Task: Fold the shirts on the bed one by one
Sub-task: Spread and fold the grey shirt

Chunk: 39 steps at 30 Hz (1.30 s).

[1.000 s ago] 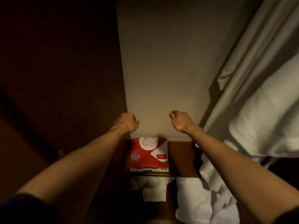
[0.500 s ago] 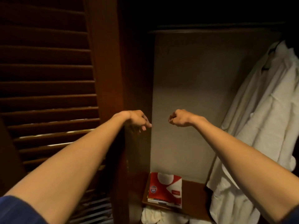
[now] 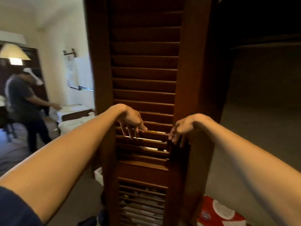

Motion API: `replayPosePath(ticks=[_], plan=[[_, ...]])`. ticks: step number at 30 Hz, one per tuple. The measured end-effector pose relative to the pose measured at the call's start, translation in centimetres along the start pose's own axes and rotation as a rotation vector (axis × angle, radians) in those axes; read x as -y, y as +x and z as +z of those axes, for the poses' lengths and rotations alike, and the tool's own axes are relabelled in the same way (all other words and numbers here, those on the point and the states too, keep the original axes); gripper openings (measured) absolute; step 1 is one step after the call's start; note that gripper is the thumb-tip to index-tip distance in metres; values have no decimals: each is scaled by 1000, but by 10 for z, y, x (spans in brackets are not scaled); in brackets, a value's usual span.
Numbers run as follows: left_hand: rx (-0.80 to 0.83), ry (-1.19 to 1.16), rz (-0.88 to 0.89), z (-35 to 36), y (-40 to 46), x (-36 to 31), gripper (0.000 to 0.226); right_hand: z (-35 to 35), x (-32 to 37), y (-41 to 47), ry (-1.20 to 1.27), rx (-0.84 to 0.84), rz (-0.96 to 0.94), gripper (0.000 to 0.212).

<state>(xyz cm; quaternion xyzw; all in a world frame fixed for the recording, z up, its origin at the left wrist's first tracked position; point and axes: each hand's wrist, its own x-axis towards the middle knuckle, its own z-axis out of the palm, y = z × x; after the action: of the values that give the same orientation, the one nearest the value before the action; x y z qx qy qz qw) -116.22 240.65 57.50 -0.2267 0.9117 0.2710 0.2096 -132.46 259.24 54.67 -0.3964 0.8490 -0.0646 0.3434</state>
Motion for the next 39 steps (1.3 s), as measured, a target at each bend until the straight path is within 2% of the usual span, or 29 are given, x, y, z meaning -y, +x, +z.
replayPosePath(ticks=[3, 10, 13, 17, 20, 24, 29, 33, 39], plan=[[-76, -40, -119, -12, -18, 67, 35, 12, 60, 29, 17, 79, -162, 28], [-187, -160, -439, -44, -79, 254, 35, 58, 234, 115, -69, 88, -415, 19], [-230, -188, -552, -64, -99, 329, 42, 79, 314, 159, -91, 67, -499, 25], [-290, -265, -636, -99, -122, 418, 40, 94, 418, 218, -139, 42, -580, 32], [-320, -285, -686, -129, -134, 483, 40, 95, 486, 265, -143, 42, -607, 32], [-461, -260, -710, -168, -133, 561, 44, 87, 563, 328, -109, 33, -650, 32], [-691, -32, -683, -213, -114, 657, 40, 75, 652, 414, -68, -93, -751, 32], [-757, 25, -679, -261, -95, 727, 44, 59, 723, 487, -74, -172, -888, 31], [-810, 28, -688, -343, -67, 817, 40, 26, 839, 581, -198, -173, -977, 25]])
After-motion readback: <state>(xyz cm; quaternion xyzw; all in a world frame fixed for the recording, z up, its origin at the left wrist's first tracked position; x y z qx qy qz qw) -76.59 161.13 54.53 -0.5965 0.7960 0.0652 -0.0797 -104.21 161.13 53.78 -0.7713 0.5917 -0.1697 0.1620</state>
